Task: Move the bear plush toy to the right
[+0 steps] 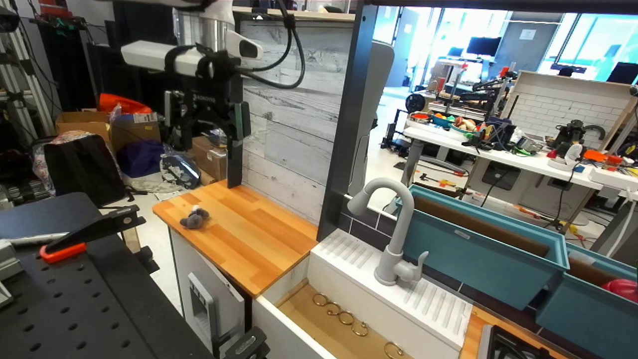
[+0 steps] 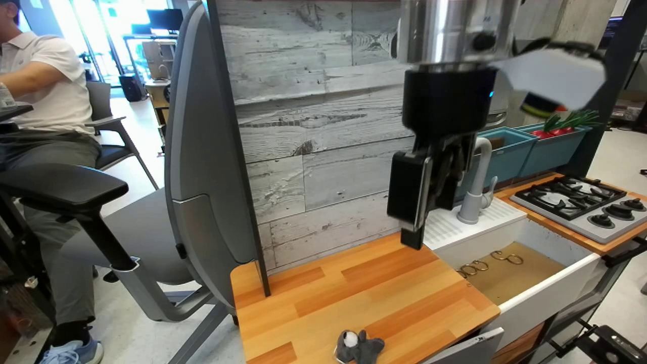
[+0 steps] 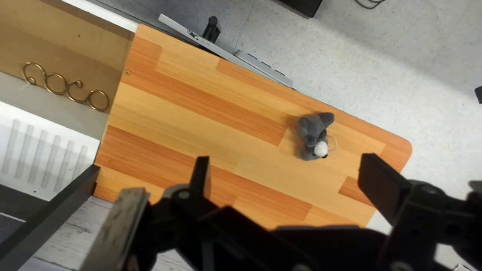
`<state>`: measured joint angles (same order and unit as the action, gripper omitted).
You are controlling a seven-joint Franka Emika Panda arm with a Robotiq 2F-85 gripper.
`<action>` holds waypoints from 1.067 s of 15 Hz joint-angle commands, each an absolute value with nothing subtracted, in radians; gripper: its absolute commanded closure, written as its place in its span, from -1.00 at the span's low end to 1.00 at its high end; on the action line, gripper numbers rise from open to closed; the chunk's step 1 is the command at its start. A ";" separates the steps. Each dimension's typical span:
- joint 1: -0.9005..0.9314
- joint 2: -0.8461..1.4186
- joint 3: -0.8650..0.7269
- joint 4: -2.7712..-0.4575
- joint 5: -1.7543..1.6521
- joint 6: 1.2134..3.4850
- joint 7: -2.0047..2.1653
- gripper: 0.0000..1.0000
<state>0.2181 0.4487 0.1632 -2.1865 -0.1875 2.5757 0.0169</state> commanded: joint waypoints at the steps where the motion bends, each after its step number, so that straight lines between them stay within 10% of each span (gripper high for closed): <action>1: 0.274 0.602 0.130 -2.087 -0.231 2.625 0.026 -1.00; 16: 0.408 0.968 0.072 -1.790 -0.268 2.580 0.011 -1.00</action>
<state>0.3837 0.9127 0.0906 -1.8711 -0.2495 2.6124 0.0147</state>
